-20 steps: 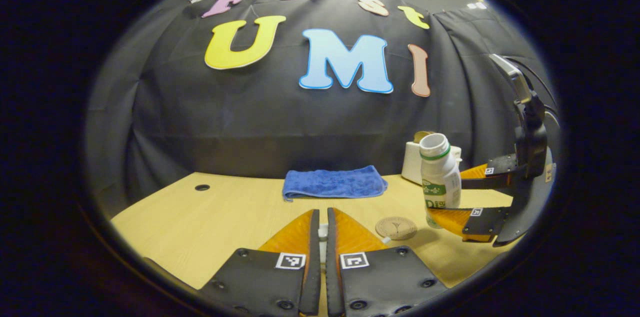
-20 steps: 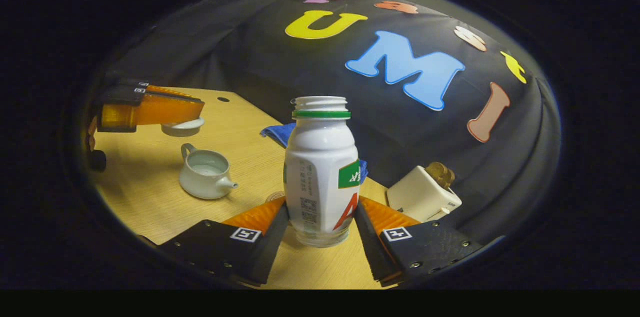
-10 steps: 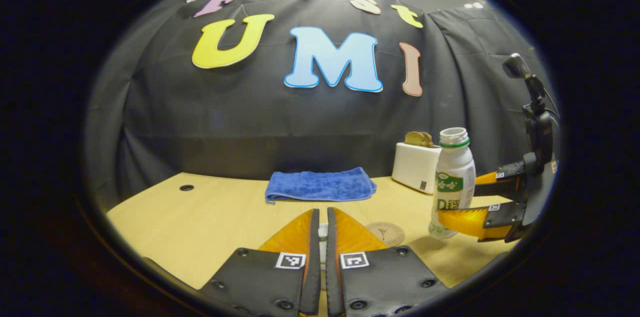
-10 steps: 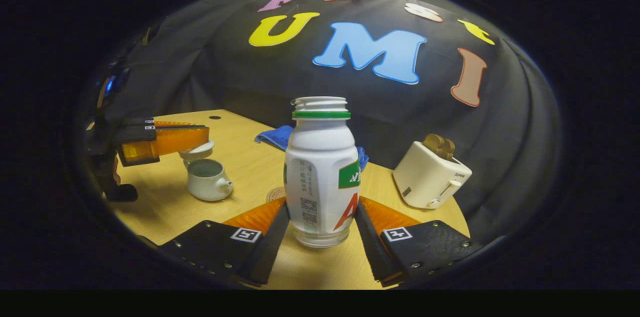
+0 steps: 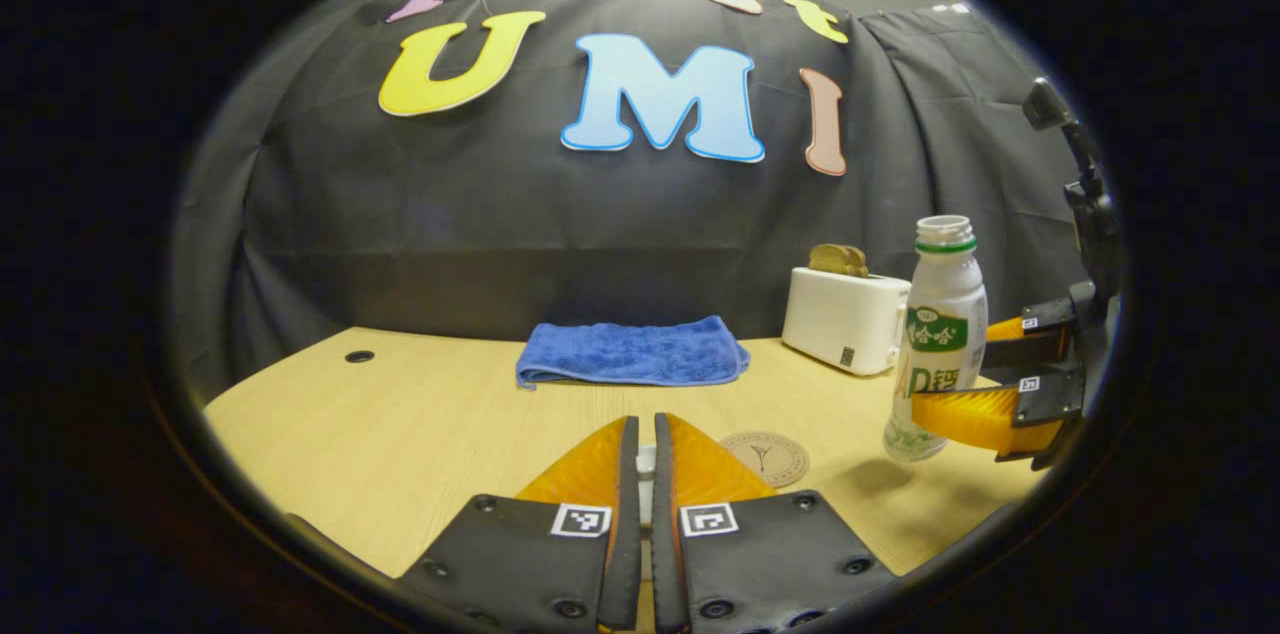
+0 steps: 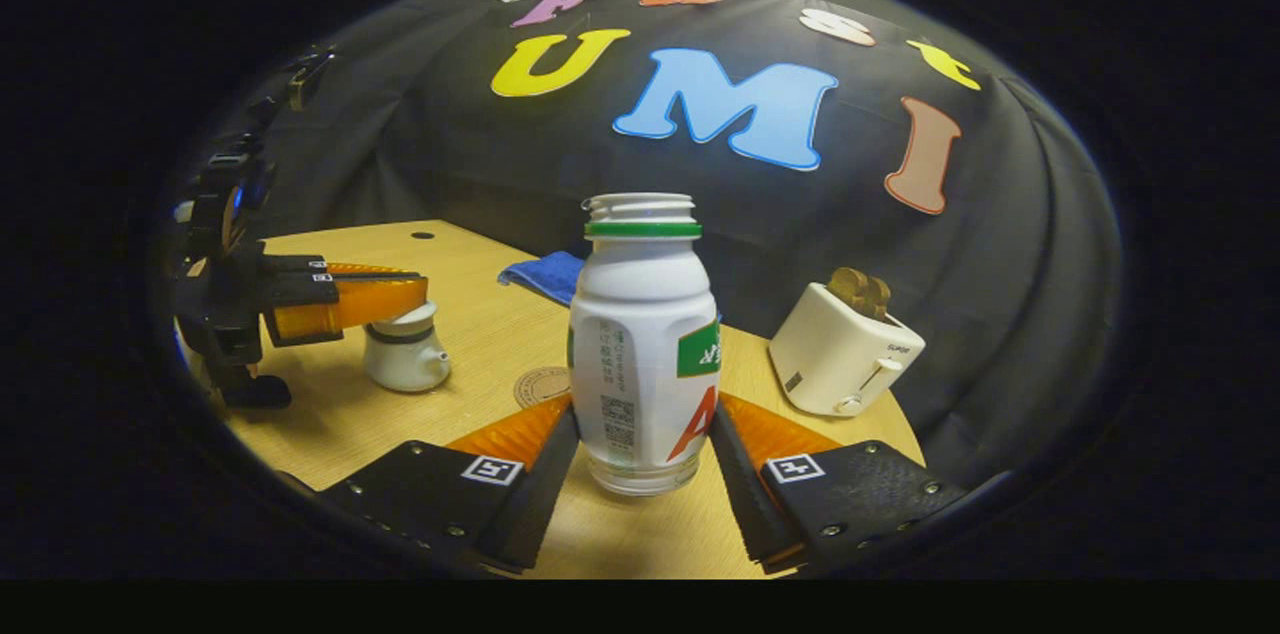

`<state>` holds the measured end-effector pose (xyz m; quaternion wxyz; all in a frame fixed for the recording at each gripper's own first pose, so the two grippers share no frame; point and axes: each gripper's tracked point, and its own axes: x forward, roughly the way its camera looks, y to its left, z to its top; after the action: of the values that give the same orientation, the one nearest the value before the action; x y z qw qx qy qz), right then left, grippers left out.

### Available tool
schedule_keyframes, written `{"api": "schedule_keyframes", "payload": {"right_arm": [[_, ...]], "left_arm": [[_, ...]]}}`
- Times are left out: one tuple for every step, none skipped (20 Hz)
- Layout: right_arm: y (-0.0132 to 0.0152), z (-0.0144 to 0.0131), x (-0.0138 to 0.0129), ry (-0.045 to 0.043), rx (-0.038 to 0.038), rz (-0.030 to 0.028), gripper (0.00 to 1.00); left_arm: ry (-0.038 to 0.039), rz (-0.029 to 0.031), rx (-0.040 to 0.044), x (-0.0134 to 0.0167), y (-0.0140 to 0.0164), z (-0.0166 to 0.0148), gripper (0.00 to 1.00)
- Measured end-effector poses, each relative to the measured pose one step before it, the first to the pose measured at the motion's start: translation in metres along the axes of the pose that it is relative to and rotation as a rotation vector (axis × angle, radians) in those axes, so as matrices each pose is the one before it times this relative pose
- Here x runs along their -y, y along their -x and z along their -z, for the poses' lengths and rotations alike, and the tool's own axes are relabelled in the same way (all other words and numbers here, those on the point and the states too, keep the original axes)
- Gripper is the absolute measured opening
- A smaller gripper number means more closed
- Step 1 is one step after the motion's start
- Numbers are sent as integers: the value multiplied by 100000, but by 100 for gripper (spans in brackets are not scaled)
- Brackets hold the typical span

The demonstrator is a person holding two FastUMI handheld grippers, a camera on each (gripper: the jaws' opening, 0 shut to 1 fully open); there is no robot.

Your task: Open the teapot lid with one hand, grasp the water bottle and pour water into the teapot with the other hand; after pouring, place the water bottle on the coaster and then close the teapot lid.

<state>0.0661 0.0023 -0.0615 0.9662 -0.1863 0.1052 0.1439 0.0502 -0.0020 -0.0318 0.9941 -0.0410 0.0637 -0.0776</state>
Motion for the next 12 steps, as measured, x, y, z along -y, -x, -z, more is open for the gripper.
{"api": "schedule_keyframes", "payload": {"right_arm": [[120,-38,38,-121,-57,85,74],[-65,141,36,-72,-232,75,74],[113,22,106,-42,-83,184,74],[15,51,65,39,-197,3,73],[72,-50,-7,97,-111,40,73],[-111,71,-24,173,-27,6,73],[50,12,35,25,-55,60,73],[-14,-38,-56,41,0,-110,73],[94,6,1,20,-135,2,74],[-40,8,-80,7,-4,-227,73],[70,18,-86,-21,16,-215,74],[-79,-37,-74,-63,-49,-119,73]], "left_arm": [[131,-99,56,94,44,307,15],[206,-131,-170,-56,-89,-46,15],[97,-170,-349,-80,-55,113,11],[61,-456,-296,-183,4,173,12],[81,-341,-319,-192,30,201,15],[130,3,-291,-91,-49,209,15],[87,26,471,15,116,41,15],[-327,-393,117,-115,103,-189,12],[-184,-224,-203,-99,-9,218,12],[12,-37,456,-53,-164,-39,15],[246,203,-144,87,83,204,15],[125,205,-798,99,8,344,12]]}}
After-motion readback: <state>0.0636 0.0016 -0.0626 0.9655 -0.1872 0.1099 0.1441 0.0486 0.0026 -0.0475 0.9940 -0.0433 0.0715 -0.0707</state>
